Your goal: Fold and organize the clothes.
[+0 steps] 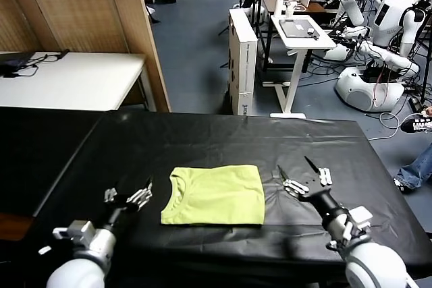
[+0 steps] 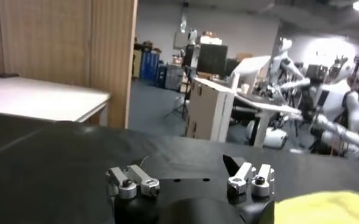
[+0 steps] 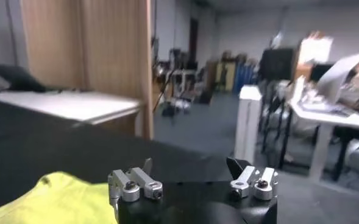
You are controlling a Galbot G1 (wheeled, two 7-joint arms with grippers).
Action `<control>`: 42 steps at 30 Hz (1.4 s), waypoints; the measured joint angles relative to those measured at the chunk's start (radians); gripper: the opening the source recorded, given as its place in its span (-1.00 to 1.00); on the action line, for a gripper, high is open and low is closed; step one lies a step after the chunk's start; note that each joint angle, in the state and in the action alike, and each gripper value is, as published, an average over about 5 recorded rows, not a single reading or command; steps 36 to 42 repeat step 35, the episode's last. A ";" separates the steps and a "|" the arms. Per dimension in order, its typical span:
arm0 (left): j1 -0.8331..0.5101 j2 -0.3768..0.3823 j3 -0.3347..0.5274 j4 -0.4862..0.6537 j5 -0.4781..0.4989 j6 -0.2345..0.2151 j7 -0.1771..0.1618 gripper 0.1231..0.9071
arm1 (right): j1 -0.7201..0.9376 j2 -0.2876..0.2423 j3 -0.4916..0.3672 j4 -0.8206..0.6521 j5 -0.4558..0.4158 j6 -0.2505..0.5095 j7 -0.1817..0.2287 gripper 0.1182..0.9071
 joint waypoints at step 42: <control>0.422 0.010 -0.132 -0.208 0.075 -0.024 0.012 1.00 | -0.561 0.177 0.105 0.155 -0.180 0.131 0.124 1.00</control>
